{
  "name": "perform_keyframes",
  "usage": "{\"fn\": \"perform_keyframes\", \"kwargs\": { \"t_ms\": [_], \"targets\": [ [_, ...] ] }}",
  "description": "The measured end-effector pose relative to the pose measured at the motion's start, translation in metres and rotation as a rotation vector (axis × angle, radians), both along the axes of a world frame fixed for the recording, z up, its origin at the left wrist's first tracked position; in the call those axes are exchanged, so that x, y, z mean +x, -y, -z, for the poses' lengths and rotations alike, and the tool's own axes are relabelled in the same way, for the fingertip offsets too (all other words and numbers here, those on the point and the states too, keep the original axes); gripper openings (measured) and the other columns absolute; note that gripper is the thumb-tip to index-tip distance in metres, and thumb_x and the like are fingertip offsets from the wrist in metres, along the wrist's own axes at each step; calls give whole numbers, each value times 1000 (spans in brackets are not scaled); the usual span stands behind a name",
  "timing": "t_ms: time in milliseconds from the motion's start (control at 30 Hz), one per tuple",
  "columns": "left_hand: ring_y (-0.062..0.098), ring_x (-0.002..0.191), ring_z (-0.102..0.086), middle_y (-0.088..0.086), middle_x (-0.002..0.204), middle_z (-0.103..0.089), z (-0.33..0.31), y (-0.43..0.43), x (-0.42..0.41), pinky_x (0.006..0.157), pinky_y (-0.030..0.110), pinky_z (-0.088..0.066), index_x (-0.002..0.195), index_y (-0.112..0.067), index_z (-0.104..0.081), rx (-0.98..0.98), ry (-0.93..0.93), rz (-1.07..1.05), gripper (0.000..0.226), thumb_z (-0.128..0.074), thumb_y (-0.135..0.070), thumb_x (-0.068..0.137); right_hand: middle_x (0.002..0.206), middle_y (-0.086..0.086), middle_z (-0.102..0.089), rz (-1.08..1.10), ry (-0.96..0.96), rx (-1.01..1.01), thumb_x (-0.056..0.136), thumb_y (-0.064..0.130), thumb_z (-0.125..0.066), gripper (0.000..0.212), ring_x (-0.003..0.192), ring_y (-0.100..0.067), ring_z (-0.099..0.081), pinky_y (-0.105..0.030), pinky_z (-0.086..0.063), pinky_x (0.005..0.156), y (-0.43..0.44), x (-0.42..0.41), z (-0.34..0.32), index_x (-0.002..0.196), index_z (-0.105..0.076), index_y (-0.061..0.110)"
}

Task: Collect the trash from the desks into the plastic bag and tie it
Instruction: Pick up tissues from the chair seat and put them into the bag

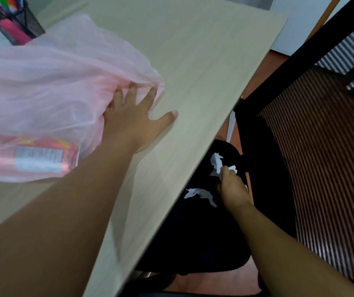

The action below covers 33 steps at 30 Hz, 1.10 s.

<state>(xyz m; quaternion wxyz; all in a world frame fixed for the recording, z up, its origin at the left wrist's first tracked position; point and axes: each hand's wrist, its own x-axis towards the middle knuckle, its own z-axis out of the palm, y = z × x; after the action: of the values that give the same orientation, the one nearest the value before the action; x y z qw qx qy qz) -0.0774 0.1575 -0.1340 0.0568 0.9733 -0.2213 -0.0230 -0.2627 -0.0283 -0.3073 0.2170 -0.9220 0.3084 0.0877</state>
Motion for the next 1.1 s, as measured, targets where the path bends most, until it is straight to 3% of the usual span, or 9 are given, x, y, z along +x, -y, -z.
{"fn": "perform_keyframes", "kwargs": {
  "t_ms": [167, 267, 400, 467, 567, 700, 800, 900, 1100],
  "targets": [
    [34, 148, 0, 0, 164, -1, 0, 1, 0, 115, 56, -7, 148, -54, -2, 1, 7, -4, 90, -12, -95, 68, 126, -11, -50, -229, -100, -151, 96, 17, -42, 39, 107, -28, -53, -34, -43, 73, -6, 5, 17, 135, -36, 12],
    [34, 148, -1, 0, 164, -3, 0, 1, 0, 115, 56, -8, 148, -53, -3, 0, 25, 1, 90, -13, -94, 69, 140, -13, -37, -324, -241, -135, 94, 39, -45, 58, 120, -33, -43, -40, -41, 88, -16, 4, 44, 147, -24, 26],
    [34, 148, -1, 0, 164, -2, 1, 1, -1, 114, 56, -8, 149, -52, -2, 9, 32, 9, 90, -13, -94, 70, 153, -7, -14, -273, -361, -51, 84, 63, -51, 84, 139, -41, -15, -57, -26, 105, -24, -6, 76, 150, -3, 43],
    [33, 148, -2, -1, 164, -2, 2, -1, 0, 115, 56, -8, 149, -52, -2, 13, 39, 8, 91, -12, -94, 70, 152, -9, -17, -259, -323, -113, 85, 61, -51, 80, 137, -40, -19, -57, -25, 106, -28, -9, 86, 150, -8, 40],
    [32, 149, -1, -3, 164, -1, 2, 0, 1, 115, 56, -7, 149, -52, -1, 15, 34, 1, 91, -11, -95, 69, 143, -11, -34, -191, -234, -168, 91, 44, -48, 55, 125, -36, -37, -48, -34, 98, -25, -6, 88, 143, -31, 32],
    [33, 148, -2, -2, 164, -3, 2, 0, -1, 114, 56, -8, 150, -51, -3, 14, 32, -2, 91, -13, -94, 70, 130, -14, -46, -212, -262, -107, 96, 22, -40, 42, 113, -32, -50, -35, -45, 80, -11, -1, 84, 138, -37, 13],
    [34, 148, -4, -1, 164, -4, 4, -1, 0, 114, 56, -9, 150, -49, -4, 10, 46, 2, 91, -12, -93, 71, 115, -23, -53, -166, -161, 3, 95, 5, -42, 30, 102, -37, -58, -40, -51, 78, -6, 0, 75, 123, -49, -2],
    [35, 148, -6, -1, 164, -7, 5, -1, 2, 114, 57, -10, 149, -50, -5, -4, 44, 0, 86, -13, -90, 74, 121, -18, -50, -179, -191, 30, 99, 14, -39, 28, 109, -32, -53, -39, -45, 84, -5, -2, 54, 123, -46, 3],
    [33, 148, -5, 2, 163, -9, 6, 0, 2, 115, 53, -9, 150, -48, -9, -9, 21, -2, 76, -14, -81, 82, 121, -12, -50, -186, -130, -183, 96, 23, -46, 34, 108, -25, -54, -34, -44, 83, 1, -21, -6, 127, -44, 9]
  ]
}}
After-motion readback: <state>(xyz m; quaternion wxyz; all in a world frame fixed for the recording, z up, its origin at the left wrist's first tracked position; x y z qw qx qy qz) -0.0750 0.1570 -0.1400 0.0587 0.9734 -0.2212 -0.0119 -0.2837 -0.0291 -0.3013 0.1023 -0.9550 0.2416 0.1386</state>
